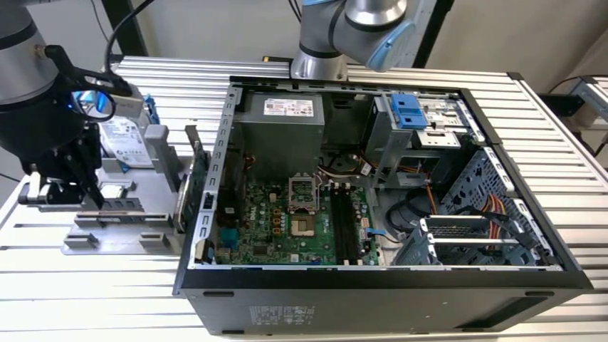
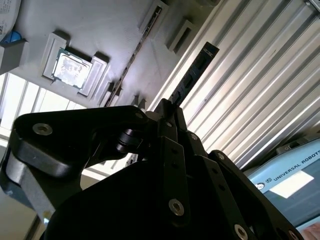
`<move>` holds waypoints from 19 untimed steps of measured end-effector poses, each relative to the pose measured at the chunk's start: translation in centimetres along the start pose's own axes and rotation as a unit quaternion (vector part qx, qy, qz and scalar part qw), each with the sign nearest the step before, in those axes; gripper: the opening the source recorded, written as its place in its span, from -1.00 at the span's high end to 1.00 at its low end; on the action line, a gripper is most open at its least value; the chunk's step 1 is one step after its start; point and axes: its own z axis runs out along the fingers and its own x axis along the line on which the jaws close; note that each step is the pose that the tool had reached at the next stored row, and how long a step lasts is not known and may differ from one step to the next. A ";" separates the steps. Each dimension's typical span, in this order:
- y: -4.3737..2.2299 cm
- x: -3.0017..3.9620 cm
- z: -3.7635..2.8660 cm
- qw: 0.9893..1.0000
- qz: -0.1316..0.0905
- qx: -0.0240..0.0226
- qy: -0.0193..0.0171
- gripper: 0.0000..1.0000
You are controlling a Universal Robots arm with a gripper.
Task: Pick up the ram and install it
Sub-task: 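Pick up the ram and move it above insertion slot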
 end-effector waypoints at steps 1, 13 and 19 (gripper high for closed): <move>0.00 0.00 -0.02 1.000 0.000 0.000 0.000 1.00; 0.00 0.01 -0.26 1.000 0.000 0.000 0.000 1.00; 0.00 0.02 -0.38 1.000 0.000 0.000 0.000 1.00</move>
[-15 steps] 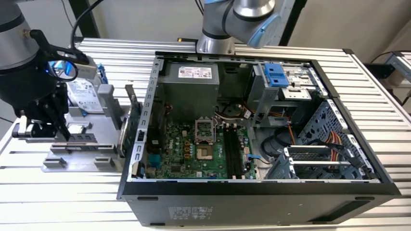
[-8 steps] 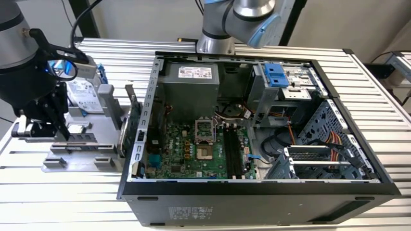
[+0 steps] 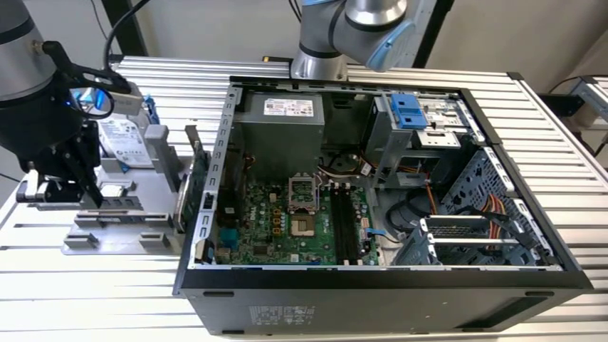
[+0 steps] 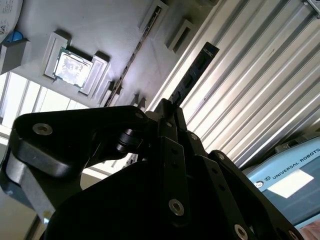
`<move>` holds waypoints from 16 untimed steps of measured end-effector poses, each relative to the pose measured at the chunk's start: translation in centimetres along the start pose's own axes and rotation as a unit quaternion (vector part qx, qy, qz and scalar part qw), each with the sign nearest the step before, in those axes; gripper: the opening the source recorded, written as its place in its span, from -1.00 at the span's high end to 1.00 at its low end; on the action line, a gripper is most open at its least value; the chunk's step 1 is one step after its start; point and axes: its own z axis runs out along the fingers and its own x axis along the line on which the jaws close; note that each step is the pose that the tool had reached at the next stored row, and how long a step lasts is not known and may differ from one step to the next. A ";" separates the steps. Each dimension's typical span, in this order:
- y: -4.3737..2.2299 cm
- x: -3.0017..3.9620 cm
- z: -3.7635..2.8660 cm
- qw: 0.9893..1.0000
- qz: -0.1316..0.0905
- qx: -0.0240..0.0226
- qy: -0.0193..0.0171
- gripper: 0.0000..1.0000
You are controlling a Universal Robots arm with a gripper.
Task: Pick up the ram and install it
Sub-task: 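Pick up the ram and move it above insertion slot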
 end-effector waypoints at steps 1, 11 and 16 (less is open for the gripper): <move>0.00 0.00 -0.03 1.000 0.000 0.000 0.000 1.00; 0.00 0.03 -0.50 1.000 0.000 0.000 0.000 1.00; 0.01 0.06 -1.06 1.000 0.000 0.000 0.000 1.00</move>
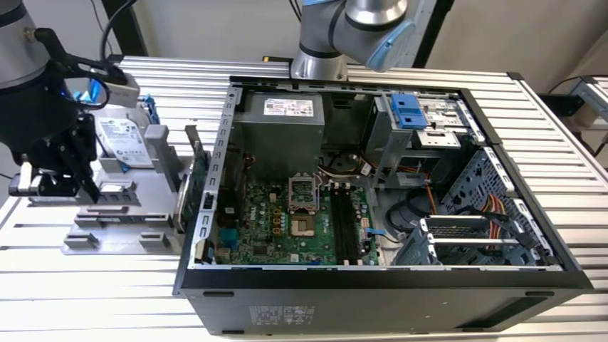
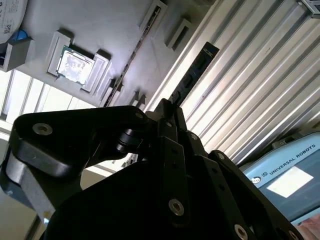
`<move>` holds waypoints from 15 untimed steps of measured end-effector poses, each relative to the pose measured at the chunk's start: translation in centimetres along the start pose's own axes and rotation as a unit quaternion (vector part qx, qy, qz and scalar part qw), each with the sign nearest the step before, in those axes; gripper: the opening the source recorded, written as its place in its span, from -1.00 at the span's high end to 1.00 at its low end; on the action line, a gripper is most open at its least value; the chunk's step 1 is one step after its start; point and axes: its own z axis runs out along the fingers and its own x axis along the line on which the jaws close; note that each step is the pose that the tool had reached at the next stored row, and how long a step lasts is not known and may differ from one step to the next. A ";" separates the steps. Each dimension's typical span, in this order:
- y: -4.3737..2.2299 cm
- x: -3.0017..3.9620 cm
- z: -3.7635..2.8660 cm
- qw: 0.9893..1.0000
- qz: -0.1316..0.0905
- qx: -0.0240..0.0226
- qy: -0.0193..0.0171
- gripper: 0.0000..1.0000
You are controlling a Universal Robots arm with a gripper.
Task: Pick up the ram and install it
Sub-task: 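Pick up the ram and move it above insertion slot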
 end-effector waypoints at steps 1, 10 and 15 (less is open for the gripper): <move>0.00 0.01 -0.11 1.000 0.000 0.000 0.000 1.00; 0.01 0.07 -1.24 1.000 0.000 0.000 0.000 1.00; 0.01 0.09 -1.69 1.000 0.000 0.000 0.000 1.00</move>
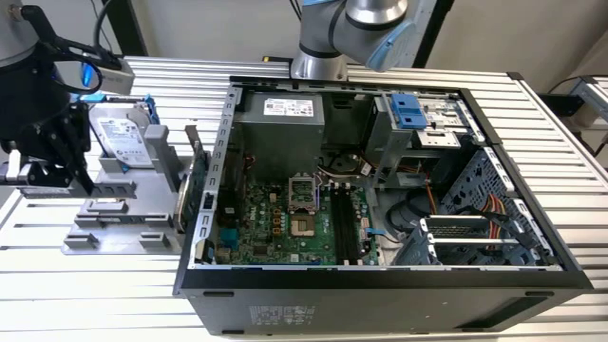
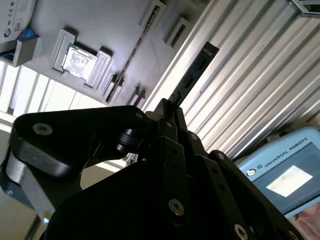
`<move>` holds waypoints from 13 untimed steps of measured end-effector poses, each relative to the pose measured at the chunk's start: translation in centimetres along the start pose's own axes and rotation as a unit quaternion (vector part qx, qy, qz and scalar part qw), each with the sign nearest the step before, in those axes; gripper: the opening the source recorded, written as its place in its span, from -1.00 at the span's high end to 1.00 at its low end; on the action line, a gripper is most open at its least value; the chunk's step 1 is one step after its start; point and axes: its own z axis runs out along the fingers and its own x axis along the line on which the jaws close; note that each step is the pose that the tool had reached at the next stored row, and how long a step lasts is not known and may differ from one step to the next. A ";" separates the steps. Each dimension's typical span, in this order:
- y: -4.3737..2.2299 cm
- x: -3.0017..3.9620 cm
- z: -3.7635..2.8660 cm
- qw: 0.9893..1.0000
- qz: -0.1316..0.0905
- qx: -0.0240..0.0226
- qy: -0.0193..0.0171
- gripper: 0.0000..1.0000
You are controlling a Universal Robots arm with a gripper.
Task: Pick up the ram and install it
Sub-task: 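Pick up the ram and move it above insertion slot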
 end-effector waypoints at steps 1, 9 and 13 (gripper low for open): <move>0.00 0.00 -0.08 1.000 0.000 0.000 0.000 1.00; 0.01 0.04 -0.72 1.000 0.000 0.000 0.000 1.00; 0.01 0.05 -1.00 1.000 0.000 0.000 0.000 1.00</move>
